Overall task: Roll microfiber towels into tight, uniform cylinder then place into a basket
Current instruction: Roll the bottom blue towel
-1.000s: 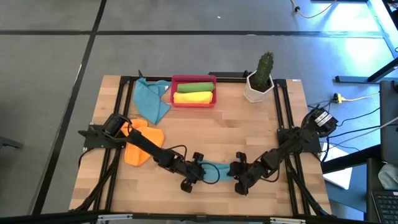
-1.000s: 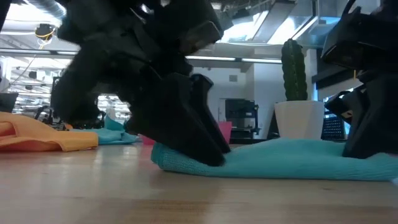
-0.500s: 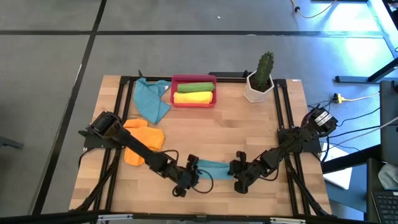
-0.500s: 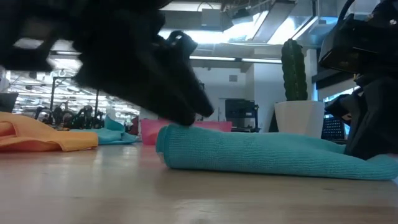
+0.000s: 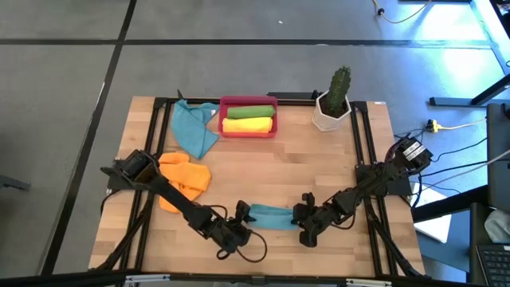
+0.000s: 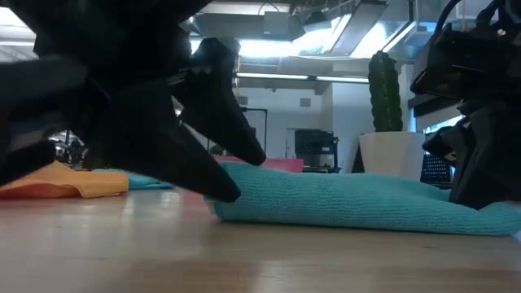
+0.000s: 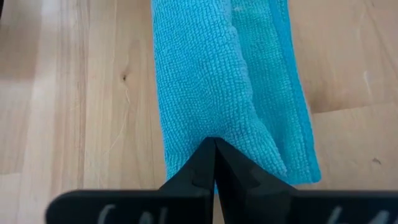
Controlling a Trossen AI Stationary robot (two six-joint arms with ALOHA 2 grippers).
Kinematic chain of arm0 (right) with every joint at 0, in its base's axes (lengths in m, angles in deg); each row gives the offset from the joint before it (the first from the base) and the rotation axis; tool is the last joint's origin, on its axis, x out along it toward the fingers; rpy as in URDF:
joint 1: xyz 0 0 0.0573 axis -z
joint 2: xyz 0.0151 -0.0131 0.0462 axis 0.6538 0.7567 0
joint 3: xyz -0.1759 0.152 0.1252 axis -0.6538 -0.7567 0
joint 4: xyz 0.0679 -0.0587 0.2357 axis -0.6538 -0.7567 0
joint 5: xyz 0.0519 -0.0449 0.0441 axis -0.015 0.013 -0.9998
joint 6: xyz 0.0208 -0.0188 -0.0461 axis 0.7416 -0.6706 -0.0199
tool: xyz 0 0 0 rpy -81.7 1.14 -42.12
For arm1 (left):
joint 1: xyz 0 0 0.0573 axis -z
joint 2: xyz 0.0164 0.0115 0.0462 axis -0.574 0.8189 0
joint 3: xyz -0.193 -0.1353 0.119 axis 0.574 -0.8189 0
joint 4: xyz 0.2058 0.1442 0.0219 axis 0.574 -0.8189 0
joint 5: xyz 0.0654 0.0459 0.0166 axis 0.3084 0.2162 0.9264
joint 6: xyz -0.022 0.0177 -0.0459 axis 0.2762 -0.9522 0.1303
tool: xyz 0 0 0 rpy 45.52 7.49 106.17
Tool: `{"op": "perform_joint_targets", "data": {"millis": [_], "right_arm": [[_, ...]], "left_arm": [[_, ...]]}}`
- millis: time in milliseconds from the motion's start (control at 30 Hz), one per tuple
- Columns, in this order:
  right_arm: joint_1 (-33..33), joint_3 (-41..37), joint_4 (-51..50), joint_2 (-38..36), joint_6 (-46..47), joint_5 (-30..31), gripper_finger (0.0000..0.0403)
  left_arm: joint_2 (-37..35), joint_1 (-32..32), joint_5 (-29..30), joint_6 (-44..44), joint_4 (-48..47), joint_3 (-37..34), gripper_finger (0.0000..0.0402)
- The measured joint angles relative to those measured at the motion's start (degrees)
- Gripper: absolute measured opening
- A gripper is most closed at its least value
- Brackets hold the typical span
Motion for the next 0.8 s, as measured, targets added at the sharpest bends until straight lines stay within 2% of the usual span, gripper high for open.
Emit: {"op": "perform_joint_targets", "data": {"millis": [633,800], "right_arm": [[0.04,-0.05,0.11,0.07,0.03,-0.30,0.0013],[0.04,-0.05,0.13,0.07,-0.02,-1.11,0.0013]], "left_arm": [[3.52,-1.57,2.32,-4.14,-0.11,0.26,0.0202],[4.25,-1.92,1.90,-4.35,0.36,0.35,0.0162]]}}
